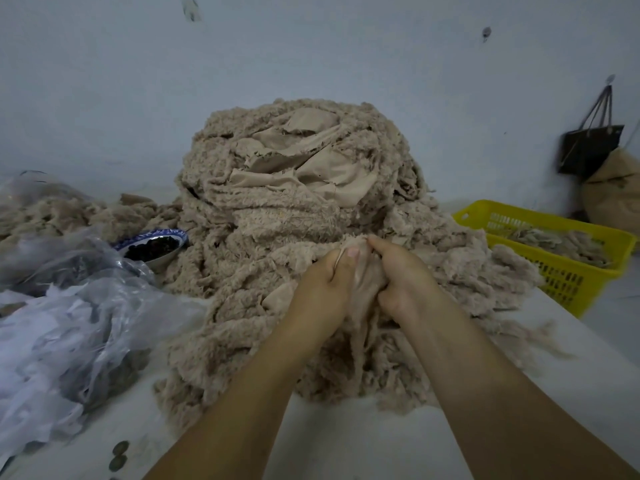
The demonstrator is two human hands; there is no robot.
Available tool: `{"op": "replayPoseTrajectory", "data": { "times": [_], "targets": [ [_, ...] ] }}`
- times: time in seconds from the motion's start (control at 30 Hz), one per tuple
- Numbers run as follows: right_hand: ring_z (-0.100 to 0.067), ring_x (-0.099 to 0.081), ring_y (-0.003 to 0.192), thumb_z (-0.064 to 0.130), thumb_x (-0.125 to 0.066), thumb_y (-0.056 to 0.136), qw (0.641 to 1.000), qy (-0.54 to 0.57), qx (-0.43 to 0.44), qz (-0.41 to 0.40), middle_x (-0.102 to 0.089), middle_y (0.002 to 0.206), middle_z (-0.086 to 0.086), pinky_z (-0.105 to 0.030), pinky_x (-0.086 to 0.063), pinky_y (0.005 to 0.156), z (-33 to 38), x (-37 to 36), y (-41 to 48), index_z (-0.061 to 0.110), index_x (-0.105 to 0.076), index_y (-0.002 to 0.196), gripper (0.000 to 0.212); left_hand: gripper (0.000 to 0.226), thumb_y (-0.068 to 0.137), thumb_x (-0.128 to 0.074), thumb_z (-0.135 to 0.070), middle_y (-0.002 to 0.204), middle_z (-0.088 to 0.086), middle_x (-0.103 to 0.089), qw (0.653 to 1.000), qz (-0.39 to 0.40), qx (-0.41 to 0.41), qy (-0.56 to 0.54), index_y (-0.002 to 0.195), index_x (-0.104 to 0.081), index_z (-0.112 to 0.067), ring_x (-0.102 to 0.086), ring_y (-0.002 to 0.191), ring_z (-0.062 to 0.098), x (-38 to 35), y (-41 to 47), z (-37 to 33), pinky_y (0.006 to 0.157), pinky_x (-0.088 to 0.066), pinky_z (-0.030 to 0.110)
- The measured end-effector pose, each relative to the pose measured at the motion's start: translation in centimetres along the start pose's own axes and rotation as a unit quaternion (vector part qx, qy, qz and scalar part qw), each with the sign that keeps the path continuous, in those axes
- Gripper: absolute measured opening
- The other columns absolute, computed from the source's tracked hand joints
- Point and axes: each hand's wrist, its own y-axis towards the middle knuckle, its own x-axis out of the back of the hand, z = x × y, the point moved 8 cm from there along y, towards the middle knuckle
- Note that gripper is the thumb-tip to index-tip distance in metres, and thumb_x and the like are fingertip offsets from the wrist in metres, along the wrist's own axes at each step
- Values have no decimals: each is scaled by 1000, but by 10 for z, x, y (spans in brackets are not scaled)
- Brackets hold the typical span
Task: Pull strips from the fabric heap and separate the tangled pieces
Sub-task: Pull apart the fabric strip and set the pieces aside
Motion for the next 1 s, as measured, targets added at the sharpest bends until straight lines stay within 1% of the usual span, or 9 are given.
{"op": "replayPoseTrajectory", "data": {
  "times": [0.07, 0.17, 0.33, 0.4, 0.47, 0.57, 0.73, 0.83, 1.0],
  "targets": [
    [-19, -66, 68, 29, -56, 101, 1000, 3, 5, 10, -71, 67, -7, -29, -53, 62, 1, -4, 2, 9, -67, 83, 29, 47, 104, -41, -43, 77, 10, -64, 1000, 4, 0, -7, 93, -62, -2, -57, 68, 17, 1, -3, -1, 65, -47, 31],
    [-8, -42, 34, 23, -47, 104, 998, 34, 45, -28, -48, 38, 3, -19, -37, 35, 19, 31, 14, 13, -56, 76, 31, 44, 104, -42, -44, 54, -11, -48, 999, -1, -36, 1, 74, -52, -13, -44, 51, 1, 14, -10, -7, 48, -35, 13],
    [-4, -22, 31, 38, -38, 107, 996, -25, 82, -1, -36, 44, 6, -18, -20, 28, 29, 61, 21, 7, -61, 88, 43, 46, 105, -41, -45, 46, -15, -43, 996, -71, 7, -51, 64, -40, -23, -41, 44, 1, 51, 5, 2, 53, -39, 21],
    [-6, -45, 40, 57, -39, 101, 988, -126, 74, 43, -56, 53, 3, -20, -39, 40, 15, 40, 12, 10, -76, 80, 63, 47, 104, -41, -47, 50, -15, -44, 995, -68, 30, -72, 62, -45, -27, -44, 48, 3, 45, 10, 5, 64, -44, 30],
    [-9, -69, 80, 79, -40, 86, 972, -207, 87, 74, -76, 83, 6, -31, -55, 75, 7, 27, 3, 23, -79, 84, 69, 44, 104, -42, -47, 61, -10, -58, 992, -61, 42, -98, 68, -58, -28, -57, 59, 5, 41, 12, 7, 73, -50, 34],
    [-7, -59, 119, 93, -52, 64, 949, -251, 122, 148, -68, 120, 18, -39, -44, 104, 4, 7, -18, 40, -71, 98, 65, 38, 105, -44, -44, 94, 4, -77, 987, -25, 67, -146, 89, -72, -24, -73, 90, 15, 34, 11, 10, 88, -58, 40],
    [-32, -66, 108, 47, -59, 96, 934, -250, 238, 88, -71, 113, -15, -56, -49, 100, 19, -2, -26, 5, -67, 109, 44, 52, 101, -44, -52, 108, 13, -76, 937, -23, 138, -321, 118, -69, -10, -73, 103, 28, 28, 13, 20, 91, -58, 45],
    [-37, -67, 99, 47, -57, 97, 929, -242, 275, 56, -67, 109, -26, -59, -48, 97, 23, 0, -30, -2, -59, 105, 49, 84, 83, -41, -76, 121, 14, -71, 881, 23, 205, -425, 128, -66, -10, -68, 114, 28, 3, 2, 32, 102, -51, 45],
    [-7, -55, 60, 50, -59, 95, 911, -257, 321, 30, -59, 64, 5, -28, -46, 58, 21, 7, -24, 22, -60, 70, 37, 56, 82, -65, -64, 102, 6, -78, 940, 28, 215, -262, 110, -74, -17, -74, 99, 20, -18, -10, 37, 96, -55, 42]
  ]
}}
